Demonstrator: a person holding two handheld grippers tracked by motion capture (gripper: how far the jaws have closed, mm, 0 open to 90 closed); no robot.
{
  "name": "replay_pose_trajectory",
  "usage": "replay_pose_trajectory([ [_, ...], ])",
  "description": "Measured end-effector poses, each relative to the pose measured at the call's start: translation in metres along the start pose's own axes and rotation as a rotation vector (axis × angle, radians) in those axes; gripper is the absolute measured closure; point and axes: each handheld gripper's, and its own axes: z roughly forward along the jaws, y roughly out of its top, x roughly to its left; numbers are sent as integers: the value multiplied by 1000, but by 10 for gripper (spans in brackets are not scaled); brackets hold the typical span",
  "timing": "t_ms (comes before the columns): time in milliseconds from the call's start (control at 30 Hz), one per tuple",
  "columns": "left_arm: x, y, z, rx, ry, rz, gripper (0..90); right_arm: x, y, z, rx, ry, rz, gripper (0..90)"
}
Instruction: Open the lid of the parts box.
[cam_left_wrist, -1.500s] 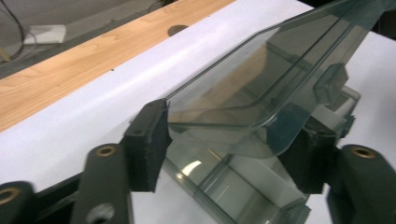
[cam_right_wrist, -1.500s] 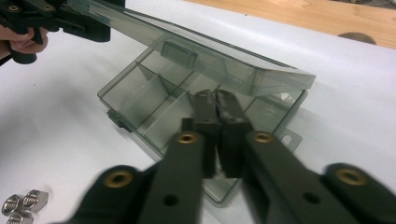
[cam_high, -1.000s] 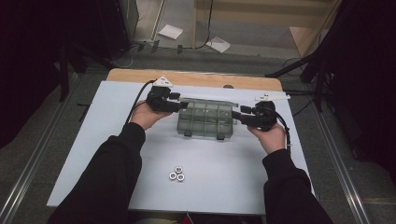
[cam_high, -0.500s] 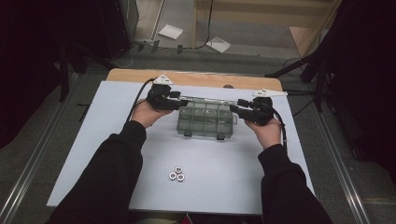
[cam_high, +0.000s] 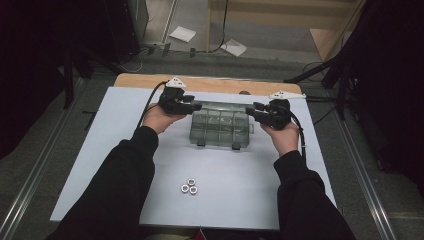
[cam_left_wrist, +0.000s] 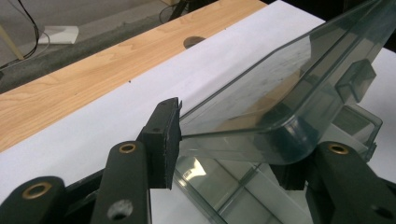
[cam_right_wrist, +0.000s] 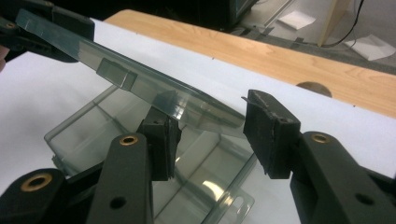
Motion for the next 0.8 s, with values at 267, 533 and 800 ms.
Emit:
replay_pose_trajectory([
  [267,2,-1,5,-7,18,-13,506,-3,0,5,-10,-2,23,561],
  [533,7,-3,7,-17,19,-29,541,-4,3,9,-18,-21,11,563],
  [800,9,-1,14,-2,35,-27,541,-7,3,16,-21,-43,10,571],
])
